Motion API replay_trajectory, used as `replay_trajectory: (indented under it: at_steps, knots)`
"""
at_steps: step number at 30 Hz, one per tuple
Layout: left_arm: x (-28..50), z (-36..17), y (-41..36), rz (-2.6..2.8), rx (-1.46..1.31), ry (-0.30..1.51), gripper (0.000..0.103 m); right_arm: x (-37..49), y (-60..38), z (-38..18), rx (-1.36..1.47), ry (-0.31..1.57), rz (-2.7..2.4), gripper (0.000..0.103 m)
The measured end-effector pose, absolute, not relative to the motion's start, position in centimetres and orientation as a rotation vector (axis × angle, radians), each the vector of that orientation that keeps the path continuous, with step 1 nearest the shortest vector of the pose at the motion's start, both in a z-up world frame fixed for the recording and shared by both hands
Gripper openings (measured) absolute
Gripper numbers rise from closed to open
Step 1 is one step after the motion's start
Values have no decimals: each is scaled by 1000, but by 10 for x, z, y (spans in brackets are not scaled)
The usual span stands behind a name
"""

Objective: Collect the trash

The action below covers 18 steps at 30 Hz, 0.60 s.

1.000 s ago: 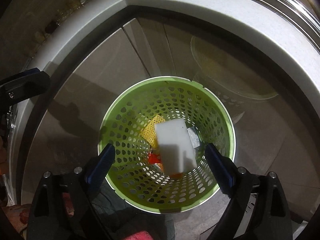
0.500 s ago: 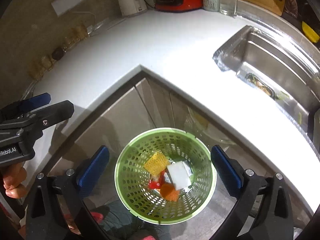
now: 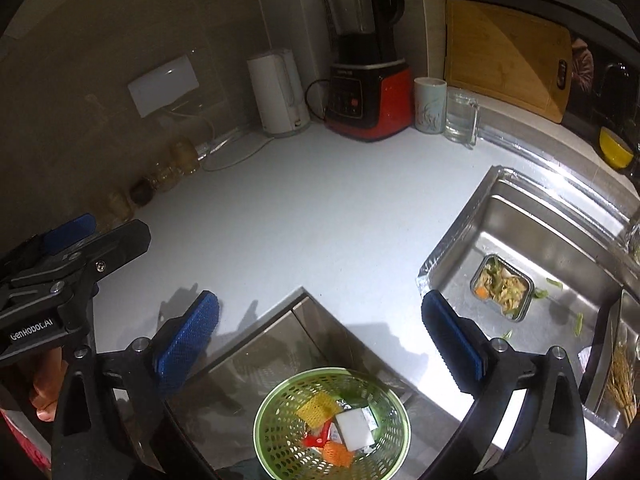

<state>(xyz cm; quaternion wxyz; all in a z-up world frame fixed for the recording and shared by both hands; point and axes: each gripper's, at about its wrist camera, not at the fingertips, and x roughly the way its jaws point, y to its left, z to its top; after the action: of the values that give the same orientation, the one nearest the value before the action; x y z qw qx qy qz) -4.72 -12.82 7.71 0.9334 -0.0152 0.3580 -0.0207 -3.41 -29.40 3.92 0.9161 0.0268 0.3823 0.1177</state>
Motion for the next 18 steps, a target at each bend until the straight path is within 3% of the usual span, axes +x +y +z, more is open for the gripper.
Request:
replay_trajectory:
  at_steps: [18]
  knots:
    - [-56,104,-137,54,-38,657,95,-32,-299,67,5,715,289,101]
